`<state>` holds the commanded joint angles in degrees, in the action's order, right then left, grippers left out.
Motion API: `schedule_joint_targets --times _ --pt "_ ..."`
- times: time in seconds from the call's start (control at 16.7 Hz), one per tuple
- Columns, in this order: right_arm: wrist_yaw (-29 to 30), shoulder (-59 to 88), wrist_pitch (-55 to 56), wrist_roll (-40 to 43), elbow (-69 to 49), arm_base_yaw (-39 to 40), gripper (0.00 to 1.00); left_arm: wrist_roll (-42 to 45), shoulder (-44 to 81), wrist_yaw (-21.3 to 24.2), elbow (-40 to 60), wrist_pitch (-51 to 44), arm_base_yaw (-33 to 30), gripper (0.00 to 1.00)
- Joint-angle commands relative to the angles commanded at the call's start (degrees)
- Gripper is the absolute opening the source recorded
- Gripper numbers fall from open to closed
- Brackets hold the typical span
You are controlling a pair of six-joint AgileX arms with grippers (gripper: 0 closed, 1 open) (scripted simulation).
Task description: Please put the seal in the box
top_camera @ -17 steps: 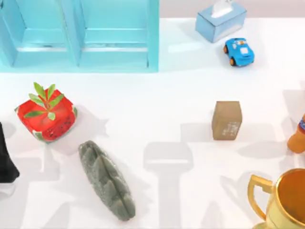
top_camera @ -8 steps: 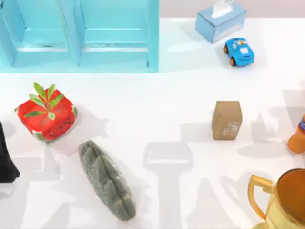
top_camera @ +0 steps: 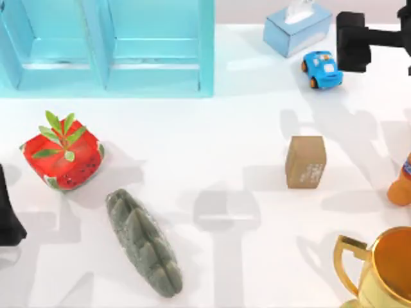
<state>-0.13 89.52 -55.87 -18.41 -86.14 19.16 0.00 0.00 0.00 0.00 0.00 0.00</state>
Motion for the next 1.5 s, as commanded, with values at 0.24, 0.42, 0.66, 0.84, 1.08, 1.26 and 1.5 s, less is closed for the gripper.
schedule_joint_targets --times 0.24,0.42,0.66,0.84,1.08,1.26,1.5 --pt "0.25 19.84 -11.87 -3.94 -14.90 3.06 1.00 0.00 0.00 0.00 0.00 0.00 0.00 1.00" --pt "0.17 29.40 -18.76 -6.08 -22.02 4.58 1.00 0.00 0.00 0.00 0.00 0.00 0.00 1.00" --pt "-0.01 33.84 -22.68 -7.29 -25.80 5.46 1.00 0.00 0.00 0.00 0.00 0.00 0.00 1.00" --pt "-0.01 33.84 -22.68 -7.29 -25.80 5.46 1.00 0.00 0.00 0.00 0.00 0.00 0.00 1.00" --pt "-0.01 34.17 -20.32 -7.16 -23.44 5.31 1.00 0.00 0.00 0.00 0.00 0.00 0.00 1.00" --pt "0.00 35.24 -12.85 -7.26 -17.56 5.41 1.00 0.00 0.00 0.00 0.00 0.00 0.00 1.00" --pt "0.02 37.00 -3.13 -7.50 -9.63 5.63 1.00 0.00 0.00 0.00 0.00 0.00 0.00 1.00"
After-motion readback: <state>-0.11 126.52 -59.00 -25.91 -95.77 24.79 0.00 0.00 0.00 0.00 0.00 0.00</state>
